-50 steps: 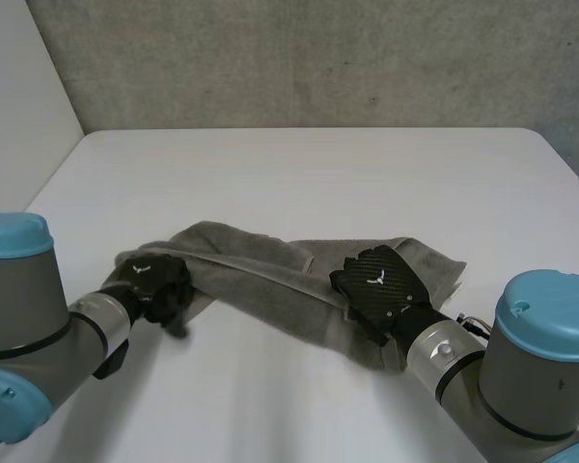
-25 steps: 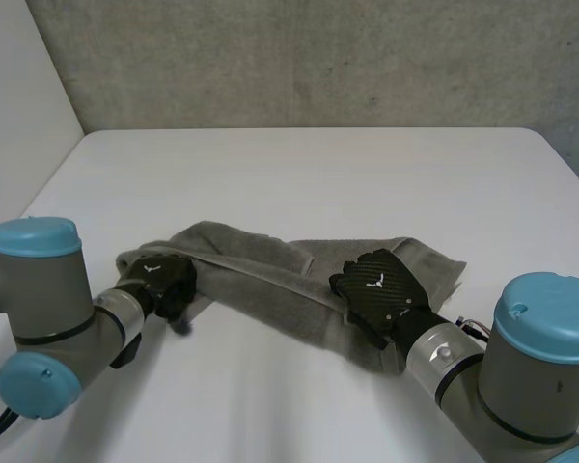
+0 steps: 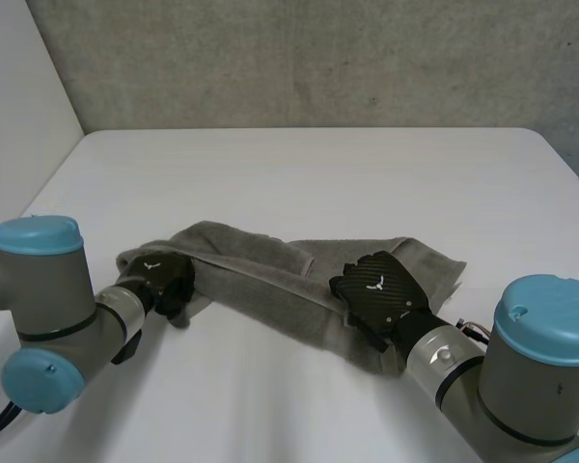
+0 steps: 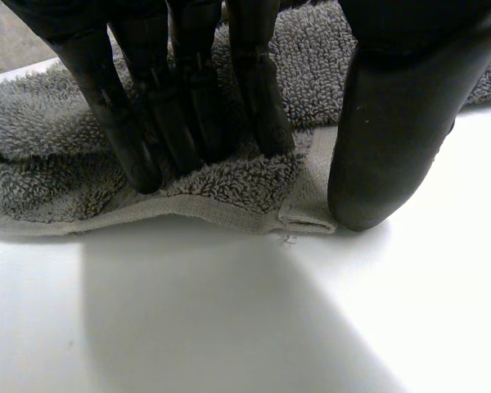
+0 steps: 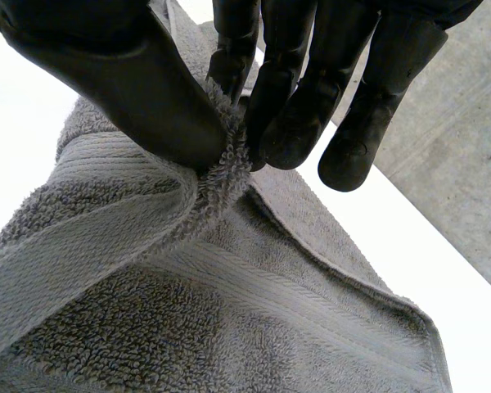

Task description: Fold the towel.

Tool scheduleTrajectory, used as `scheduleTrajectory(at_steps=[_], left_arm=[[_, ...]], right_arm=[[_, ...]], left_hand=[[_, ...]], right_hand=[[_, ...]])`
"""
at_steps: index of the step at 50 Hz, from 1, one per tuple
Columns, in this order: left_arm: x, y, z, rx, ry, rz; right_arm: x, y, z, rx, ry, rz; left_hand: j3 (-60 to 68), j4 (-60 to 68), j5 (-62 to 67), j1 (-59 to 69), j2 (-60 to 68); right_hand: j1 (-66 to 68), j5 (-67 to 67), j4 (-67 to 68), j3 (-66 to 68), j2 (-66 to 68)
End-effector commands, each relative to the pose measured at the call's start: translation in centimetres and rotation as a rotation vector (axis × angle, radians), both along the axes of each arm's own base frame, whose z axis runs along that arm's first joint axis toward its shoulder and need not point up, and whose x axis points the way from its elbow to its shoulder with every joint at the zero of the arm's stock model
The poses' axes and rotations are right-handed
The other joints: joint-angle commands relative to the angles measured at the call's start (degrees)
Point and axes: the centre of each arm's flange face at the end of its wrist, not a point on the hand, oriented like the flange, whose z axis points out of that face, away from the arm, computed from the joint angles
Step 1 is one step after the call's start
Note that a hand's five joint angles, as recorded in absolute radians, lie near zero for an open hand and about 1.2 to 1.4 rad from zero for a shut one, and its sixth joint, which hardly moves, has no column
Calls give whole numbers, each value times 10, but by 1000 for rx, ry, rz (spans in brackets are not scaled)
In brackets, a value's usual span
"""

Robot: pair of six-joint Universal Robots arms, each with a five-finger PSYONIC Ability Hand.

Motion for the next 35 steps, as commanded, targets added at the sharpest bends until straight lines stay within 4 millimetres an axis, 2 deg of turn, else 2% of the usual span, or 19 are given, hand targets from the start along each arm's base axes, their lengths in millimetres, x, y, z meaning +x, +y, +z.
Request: scheduleTrajectory(at_steps=[1,6,7,8,10,11,12,13,26,35], left_arm=[[1,0,0,0,-1,2],[1,-1,1,-6,1,4],[1,-1,1,-6,1,5],[1,-1,1,-6,1,5],[1,-1,2,-8,1,5],[1,-1,2,-8,1,5],[1,-1,3,-9,1,7],[1,-2,4,-14,2,8],[9,-8,24,-81,-14,84],[9,-5,19,-65,-16,79]], right_arm=[[0,0,0,0,0,0],[0,0,0,0,0,1],[0,0,0,1,1,1],[0,1,-1,3,2,3],[0,1,-1,3,2,3],[0,1,-1,3,2,3],[1,2,-1,2,3,6],[1,2,-1,2,3,6],[1,1,2,-7,3,6],[0,-1,3,-10,1,-2]], left_hand=[[2,0,10,6,2],[20,19,29,24,20],[74,72,82,77,73],[74,73,83,78,74],[230,228,238,234,229],[231,229,239,234,230],[312,311,321,316,312],[328,326,336,331,327],[328,326,336,332,328],[328,326,336,332,328]], right_hand=[[50,37,34,30,58],[50,37,34,30,58],[50,37,34,30,58],[50,37,34,30,58],[50,37,34,30,58],[50,37,34,30,58],[50,37,34,30,58],[50,37,34,30,58],[50,37,34,30,58],[50,37,34,30,58]])
